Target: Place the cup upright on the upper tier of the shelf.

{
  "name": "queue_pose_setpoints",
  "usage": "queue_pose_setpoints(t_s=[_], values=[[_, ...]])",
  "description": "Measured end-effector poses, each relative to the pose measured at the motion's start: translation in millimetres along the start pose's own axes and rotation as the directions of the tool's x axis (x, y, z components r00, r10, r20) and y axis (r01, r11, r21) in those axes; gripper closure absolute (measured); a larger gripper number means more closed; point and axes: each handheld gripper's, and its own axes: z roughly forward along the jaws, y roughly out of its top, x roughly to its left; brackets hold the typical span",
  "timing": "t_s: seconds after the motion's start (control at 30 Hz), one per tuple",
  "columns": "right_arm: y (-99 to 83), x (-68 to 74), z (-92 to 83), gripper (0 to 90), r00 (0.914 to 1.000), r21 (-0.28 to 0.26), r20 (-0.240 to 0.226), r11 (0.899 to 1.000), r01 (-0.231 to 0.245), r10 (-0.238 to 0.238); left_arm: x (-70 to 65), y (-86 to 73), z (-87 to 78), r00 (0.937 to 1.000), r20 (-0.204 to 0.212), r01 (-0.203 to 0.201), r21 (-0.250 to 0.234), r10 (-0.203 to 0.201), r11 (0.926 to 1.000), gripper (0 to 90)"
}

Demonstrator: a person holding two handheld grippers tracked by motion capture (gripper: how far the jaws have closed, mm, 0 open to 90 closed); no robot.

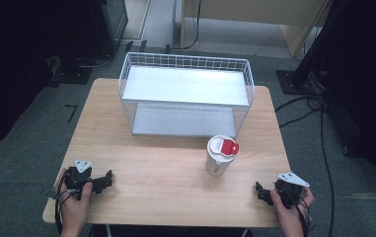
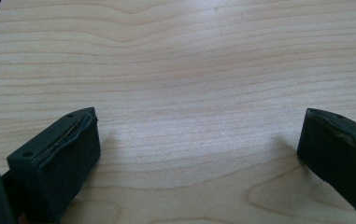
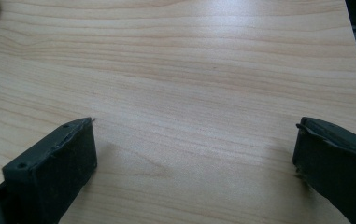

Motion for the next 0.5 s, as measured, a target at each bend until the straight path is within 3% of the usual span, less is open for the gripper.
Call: queue_pose_setpoints(t_s=[0.5], values=[[0.7,0.2,0.6,0.0,1.0,0.0,0.003,1.0,-0.003,0.003,-0.6,-0.2,-0.1,1.0,0.006,-0.007,0.0,0.007,1.0,0.0]])
